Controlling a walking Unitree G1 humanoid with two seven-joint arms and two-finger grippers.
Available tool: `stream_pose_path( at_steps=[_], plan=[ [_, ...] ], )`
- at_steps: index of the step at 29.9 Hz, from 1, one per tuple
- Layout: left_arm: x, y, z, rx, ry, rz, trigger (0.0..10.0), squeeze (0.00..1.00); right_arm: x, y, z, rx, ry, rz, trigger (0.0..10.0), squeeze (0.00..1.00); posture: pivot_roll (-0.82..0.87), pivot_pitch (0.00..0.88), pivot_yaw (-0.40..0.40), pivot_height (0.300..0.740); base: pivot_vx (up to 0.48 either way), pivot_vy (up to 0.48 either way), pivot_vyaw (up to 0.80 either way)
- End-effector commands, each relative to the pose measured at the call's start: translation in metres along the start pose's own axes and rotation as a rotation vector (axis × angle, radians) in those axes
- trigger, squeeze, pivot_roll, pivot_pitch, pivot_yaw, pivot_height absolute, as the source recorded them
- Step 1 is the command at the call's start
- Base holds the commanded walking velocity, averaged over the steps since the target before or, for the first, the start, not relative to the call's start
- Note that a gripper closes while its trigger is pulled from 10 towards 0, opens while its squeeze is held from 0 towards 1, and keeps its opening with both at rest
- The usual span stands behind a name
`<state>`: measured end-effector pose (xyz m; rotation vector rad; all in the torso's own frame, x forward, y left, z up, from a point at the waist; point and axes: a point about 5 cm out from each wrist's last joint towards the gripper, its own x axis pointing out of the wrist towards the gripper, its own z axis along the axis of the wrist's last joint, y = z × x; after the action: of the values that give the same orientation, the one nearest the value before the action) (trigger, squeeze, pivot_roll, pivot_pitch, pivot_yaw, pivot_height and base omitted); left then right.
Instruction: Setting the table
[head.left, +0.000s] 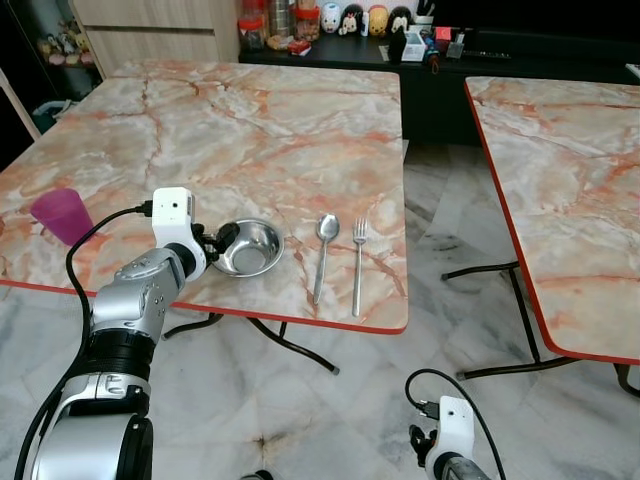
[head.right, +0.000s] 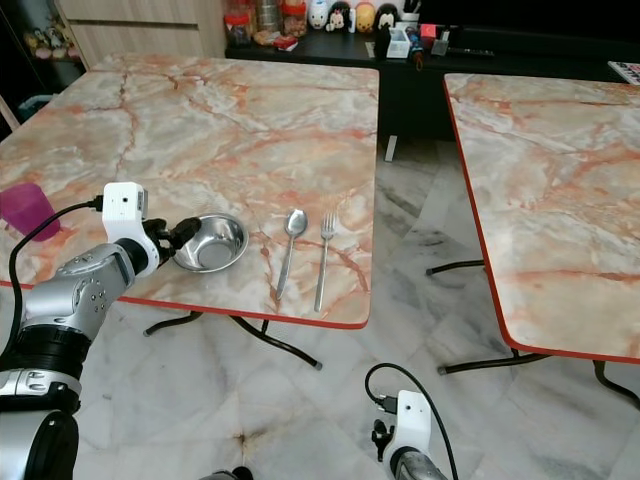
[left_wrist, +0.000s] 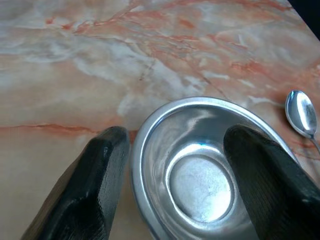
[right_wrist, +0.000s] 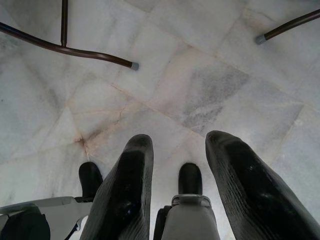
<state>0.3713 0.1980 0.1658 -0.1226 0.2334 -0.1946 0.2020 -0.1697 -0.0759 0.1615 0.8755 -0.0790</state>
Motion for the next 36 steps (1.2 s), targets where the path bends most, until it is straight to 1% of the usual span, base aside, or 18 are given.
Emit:
stream_pose_path(
  at_steps=[1, 4, 6, 9, 10, 17, 22, 25, 26, 30, 31, 32, 33, 34, 36],
  plan=[
    [0.000, 0.002, 0.004, 0.025, 0.003, 0.010, 10.0, 0.00, -0.001, 0.000, -0.005, 0.019, 0.014, -0.008, 10.0, 0.00, 0.10, 0.080, 0.026, 0.740, 0.000, 0.000, 0.00],
    [0.000, 0.002, 0.003, 0.022, 0.005, 0.019, 10.0, 0.00, -0.001, 0.000, -0.005, 0.023, 0.014, -0.008, 10.0, 0.00, 0.10, 0.087, 0.027, 0.740, 0.000, 0.000, 0.00],
    [0.001, 0.006, 0.000, 0.028, 0.022, 0.041, 10.0, 0.00, -0.001, 0.000, -0.005, 0.024, 0.015, -0.008, 10.0, 0.00, 0.10, 0.091, 0.027, 0.740, 0.000, 0.000, 0.00],
    [0.001, 0.010, -0.008, 0.003, 0.053, 0.058, 10.0, 0.00, -0.001, -0.001, -0.006, 0.030, 0.015, -0.008, 10.0, 0.00, 0.09, 0.098, 0.025, 0.740, 0.000, 0.000, 0.00],
    [0.001, 0.009, -0.012, -0.008, 0.066, 0.053, 10.0, 0.00, -0.001, -0.001, -0.006, 0.035, 0.014, -0.010, 10.0, 0.00, 0.09, 0.099, 0.026, 0.740, 0.000, 0.000, 0.00],
    [0.003, 0.007, -0.015, -0.022, 0.080, 0.050, 10.0, 0.00, -0.002, -0.004, -0.008, 0.040, 0.019, -0.018, 10.0, 0.00, 0.08, 0.114, 0.024, 0.740, 0.000, 0.000, 0.00],
    [0.006, 0.008, -0.021, -0.082, 0.102, 0.065, 10.0, 0.00, -0.002, -0.004, -0.009, 0.043, 0.021, -0.017, 10.0, 0.00, 0.07, 0.118, 0.024, 0.740, 0.000, 0.000, 0.00],
    [0.007, 0.008, -0.023, -0.090, 0.107, 0.067, 10.0, 0.00, -0.002, -0.005, -0.009, 0.045, 0.021, -0.017, 10.0, 0.00, 0.07, 0.120, 0.024, 0.740, 0.000, 0.000, 0.00],
    [0.008, 0.006, -0.023, -0.106, 0.105, 0.064, 10.0, 0.00, -0.002, -0.005, -0.009, 0.045, 0.021, -0.018, 10.0, 0.00, 0.07, 0.120, 0.022, 0.740, 0.000, 0.000, 0.00],
    [0.009, 0.005, -0.023, -0.114, 0.101, 0.060, 10.0, 0.00, -0.002, -0.006, -0.009, 0.046, 0.020, -0.021, 10.0, 0.00, 0.06, 0.122, 0.022, 0.740, 0.000, 0.000, 0.00],
    [0.009, 0.005, -0.022, -0.118, 0.099, 0.057, 5.4, 0.00, -0.003, -0.006, -0.009, 0.046, 0.020, -0.021, 10.0, 0.00, 0.06, 0.122, 0.022, 0.740, 0.000, 0.000, 0.00],
    [0.009, 0.006, -0.022, -0.123, 0.097, 0.057, 5.4, 0.00, -0.003, -0.006, -0.009, 0.045, 0.020, -0.021, 10.0, 0.00, 0.06, 0.122, 0.021, 0.740, 0.000, 0.000, 0.00],
    [0.009, 0.007, -0.022, -0.129, 0.096, 0.063, 3.5, 0.00, -0.003, -0.006, -0.009, 0.044, 0.020, -0.020, 10.0, 0.00, 0.06, 0.122, 0.021, 0.740, 0.000, 0.000, 0.00],
    [0.007, 0.011, -0.021, -0.126, 0.097, 0.073, 0.0, 0.00, -0.003, -0.007, -0.009, 0.044, 0.020, -0.021, 10.0, 0.00, 0.06, 0.121, 0.021, 0.740, 0.000, 0.000, 0.00],
    [0.006, 0.014, -0.020, -0.130, 0.093, 0.086, 0.0, 0.00, -0.003, -0.008, -0.009, 0.044, 0.020, -0.022, 10.0, 0.00, 0.06, 0.119, 0.020, 0.740, 0.000, 0.000, 0.00]
  ],
)
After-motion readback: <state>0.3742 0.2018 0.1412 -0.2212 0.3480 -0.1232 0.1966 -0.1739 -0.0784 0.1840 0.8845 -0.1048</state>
